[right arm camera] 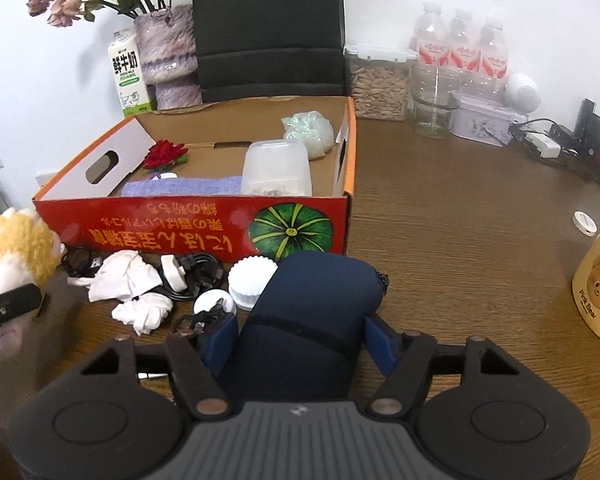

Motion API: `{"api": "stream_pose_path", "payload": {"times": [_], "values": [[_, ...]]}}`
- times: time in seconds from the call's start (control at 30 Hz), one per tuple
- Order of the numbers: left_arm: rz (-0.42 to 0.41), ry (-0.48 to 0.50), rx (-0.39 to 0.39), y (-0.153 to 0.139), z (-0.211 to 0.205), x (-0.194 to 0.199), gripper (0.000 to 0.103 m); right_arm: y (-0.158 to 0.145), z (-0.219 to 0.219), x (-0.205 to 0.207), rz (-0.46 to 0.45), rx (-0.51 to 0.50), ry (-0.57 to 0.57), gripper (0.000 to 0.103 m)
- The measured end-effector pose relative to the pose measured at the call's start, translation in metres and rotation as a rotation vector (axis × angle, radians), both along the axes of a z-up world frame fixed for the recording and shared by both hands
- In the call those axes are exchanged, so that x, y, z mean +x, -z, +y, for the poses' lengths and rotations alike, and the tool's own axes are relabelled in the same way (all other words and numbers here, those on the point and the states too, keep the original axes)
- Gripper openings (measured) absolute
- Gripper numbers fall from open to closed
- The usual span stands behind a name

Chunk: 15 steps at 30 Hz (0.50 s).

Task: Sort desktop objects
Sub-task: 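Lift the plush toy and navy case into the cardboard box and open both grippers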

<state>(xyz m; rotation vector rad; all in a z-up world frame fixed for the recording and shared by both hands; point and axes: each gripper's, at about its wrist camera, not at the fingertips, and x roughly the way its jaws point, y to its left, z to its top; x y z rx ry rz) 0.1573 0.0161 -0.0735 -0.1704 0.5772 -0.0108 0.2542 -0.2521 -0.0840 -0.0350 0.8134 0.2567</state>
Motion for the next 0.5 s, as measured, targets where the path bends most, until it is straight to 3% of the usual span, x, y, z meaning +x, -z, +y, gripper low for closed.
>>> {"api": "stream_pose_path", "payload": {"times": [0.23, 0.37, 0.5], "values": [[0.002, 0.005, 0.005, -0.001, -0.002, -0.001, 0.049, 0.008, 0.021, 0.019, 0.047, -0.105, 0.005, 0.075], [0.005, 0.001, 0.009, -0.001, 0.000, -0.001, 0.049, 0.005, 0.021, 0.017, 0.030, -0.097, 0.004, 0.061], [0.001, 0.000, 0.010, -0.002, 0.001, -0.001, 0.049, -0.001, 0.014, 0.003, -0.020, -0.060, 0.013, 0.061]]}}
